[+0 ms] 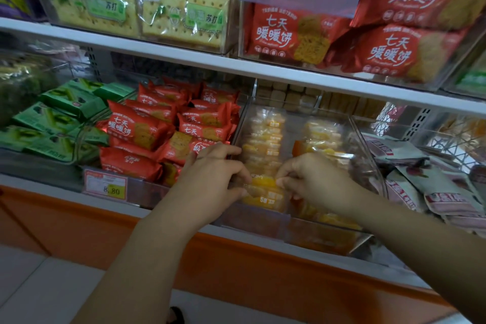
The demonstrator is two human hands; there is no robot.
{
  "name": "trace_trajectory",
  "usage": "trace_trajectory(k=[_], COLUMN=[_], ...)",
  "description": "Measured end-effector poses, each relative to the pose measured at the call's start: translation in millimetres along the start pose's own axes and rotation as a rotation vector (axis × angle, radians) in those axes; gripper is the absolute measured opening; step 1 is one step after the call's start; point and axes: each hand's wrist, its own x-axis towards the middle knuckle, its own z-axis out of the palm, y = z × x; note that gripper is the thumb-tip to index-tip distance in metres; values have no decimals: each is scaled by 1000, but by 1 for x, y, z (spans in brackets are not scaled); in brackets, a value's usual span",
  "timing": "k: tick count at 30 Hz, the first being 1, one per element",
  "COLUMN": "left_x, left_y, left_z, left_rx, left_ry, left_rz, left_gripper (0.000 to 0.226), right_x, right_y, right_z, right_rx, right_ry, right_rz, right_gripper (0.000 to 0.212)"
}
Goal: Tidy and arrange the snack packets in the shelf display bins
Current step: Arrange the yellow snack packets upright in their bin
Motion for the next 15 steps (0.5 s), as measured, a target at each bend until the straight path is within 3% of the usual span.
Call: trace_trajectory(k=[8, 13, 15], left_x=[5, 3, 2], left_y=[3, 3, 2], left_z=[2, 1, 1], left_rx=[-6, -24, -30], left_ry=[-12, -9, -7], left_rz=[-8, -8, -1], left_gripper=[22, 18, 14], right_x=[15, 8, -2], right_y=[-14, -14, -13], right_z=[9, -4, -20], right_rx=[158, 275, 285], right_ry=[-144, -304, -287], right_rz=[77, 90, 82], right_gripper=[13, 21, 13])
